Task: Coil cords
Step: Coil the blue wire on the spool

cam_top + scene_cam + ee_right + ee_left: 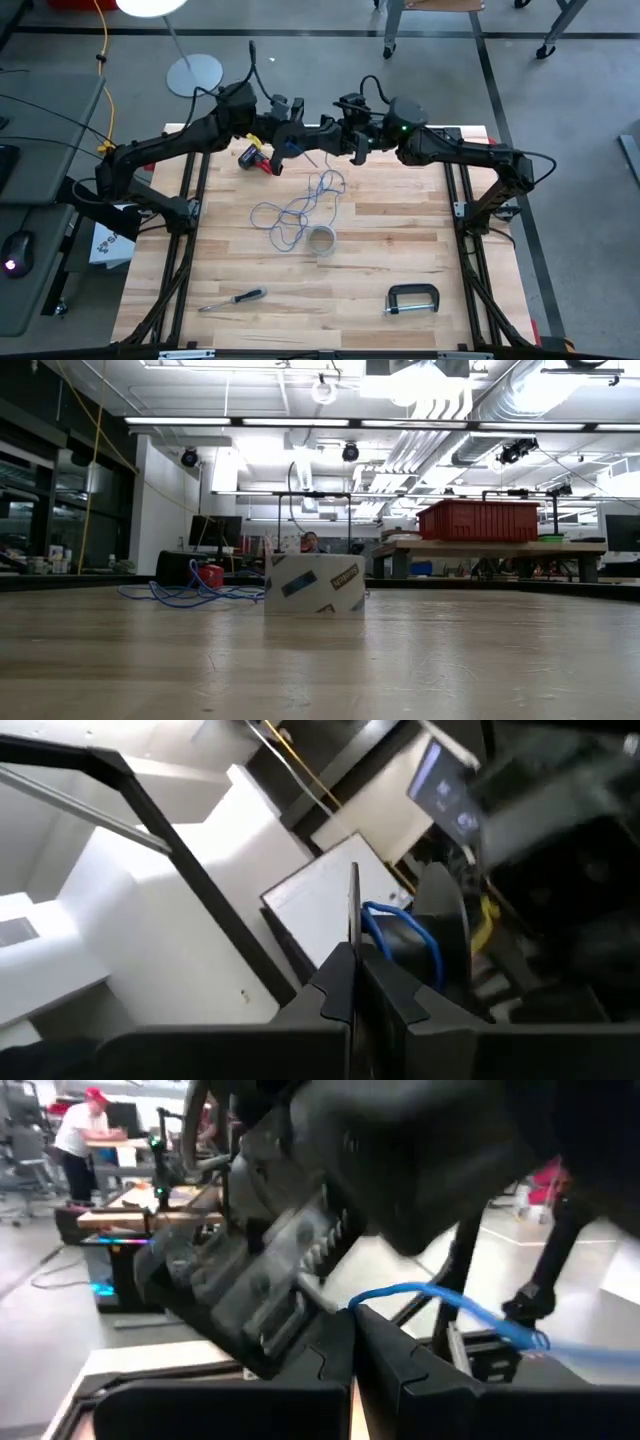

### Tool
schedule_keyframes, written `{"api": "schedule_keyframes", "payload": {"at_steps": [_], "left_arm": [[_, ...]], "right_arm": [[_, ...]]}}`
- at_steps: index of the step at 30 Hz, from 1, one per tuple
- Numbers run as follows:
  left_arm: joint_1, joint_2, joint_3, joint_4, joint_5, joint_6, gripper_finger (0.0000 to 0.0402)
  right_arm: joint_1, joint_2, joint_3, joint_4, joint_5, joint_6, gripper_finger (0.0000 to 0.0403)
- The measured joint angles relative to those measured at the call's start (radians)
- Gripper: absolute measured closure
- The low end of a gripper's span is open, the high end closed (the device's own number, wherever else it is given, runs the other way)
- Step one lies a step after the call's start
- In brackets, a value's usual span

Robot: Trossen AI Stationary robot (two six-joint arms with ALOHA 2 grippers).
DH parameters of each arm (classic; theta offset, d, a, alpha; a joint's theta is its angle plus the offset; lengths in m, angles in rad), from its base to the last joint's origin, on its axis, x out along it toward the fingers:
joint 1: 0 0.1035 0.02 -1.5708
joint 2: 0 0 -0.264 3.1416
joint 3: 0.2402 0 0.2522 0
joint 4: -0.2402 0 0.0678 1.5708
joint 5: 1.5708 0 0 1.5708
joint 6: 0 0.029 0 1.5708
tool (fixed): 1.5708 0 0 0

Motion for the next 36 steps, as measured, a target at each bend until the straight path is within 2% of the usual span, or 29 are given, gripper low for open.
{"api": "schedule_keyframes", "payload": {"at_steps": [6, 13, 16, 25, 36], "left_arm": [[0.01, -0.038, 0.029, -0.044, -0.032, 0.059, 0.0401], [0.029, -0.033, 0.026, -0.012, -0.025, 0.063, 0.0401], [0.036, -0.032, 0.026, -0.009, -0.054, 0.086, 0.0401], [0.067, -0.033, 0.026, 0.095, -0.096, 0.09, 0.0401], [0.108, -0.153, 0.025, 0.062, -0.255, 0.259, 0.0401]], "right_arm": [[0.006, 0.006, -0.004, -0.004, -0.038, 0.012, 0.0403], [0.005, 0.006, -0.003, -0.018, -0.004, 0.013, 0.0403], [0.004, 0.006, -0.003, -0.034, -0.008, 0.031, 0.0403], [0.012, 0.006, -0.003, -0.141, -0.037, 0.03, 0.0403], [-0.022, 0.006, -0.003, -0.186, -0.03, 0.005, 0.0403]]}}
